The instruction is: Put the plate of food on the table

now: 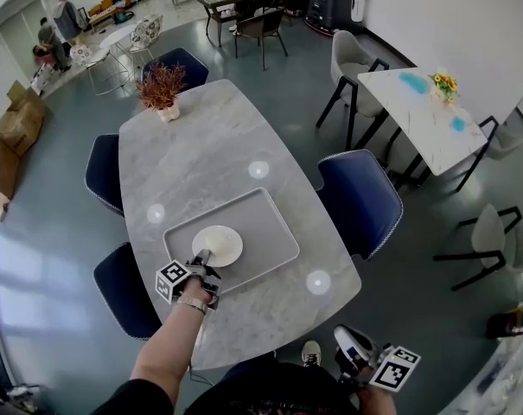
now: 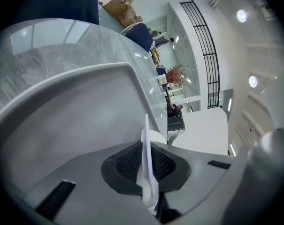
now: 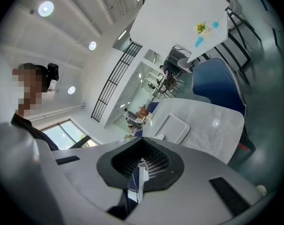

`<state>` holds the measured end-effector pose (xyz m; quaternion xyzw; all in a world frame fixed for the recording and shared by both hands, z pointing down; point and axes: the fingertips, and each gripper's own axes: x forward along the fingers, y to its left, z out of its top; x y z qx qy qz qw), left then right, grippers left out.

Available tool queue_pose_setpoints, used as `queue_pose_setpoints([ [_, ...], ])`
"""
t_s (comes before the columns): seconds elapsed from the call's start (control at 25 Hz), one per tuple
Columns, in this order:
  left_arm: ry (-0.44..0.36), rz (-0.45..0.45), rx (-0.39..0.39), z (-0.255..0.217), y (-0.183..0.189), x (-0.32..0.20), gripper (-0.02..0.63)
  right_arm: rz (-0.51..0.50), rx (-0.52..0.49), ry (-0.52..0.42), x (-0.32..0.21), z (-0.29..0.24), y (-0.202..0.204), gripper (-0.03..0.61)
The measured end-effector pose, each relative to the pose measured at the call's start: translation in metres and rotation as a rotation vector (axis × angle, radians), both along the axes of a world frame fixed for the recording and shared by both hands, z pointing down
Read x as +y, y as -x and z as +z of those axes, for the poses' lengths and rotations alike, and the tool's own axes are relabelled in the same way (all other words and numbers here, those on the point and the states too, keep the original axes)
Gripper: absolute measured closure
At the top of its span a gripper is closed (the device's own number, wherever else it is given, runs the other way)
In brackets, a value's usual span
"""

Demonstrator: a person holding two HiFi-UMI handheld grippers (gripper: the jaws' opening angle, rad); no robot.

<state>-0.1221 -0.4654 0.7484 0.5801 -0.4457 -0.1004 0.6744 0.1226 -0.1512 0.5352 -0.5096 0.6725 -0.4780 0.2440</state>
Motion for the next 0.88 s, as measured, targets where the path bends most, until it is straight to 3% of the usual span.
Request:
queue_pose_setpoints([
  [0.88,0.031,0.053,-0.162,0.011,-0.003,-0.003,0.58,0.007,-0.013,-0.011,0.003,-0.003,-0.007,0.568],
])
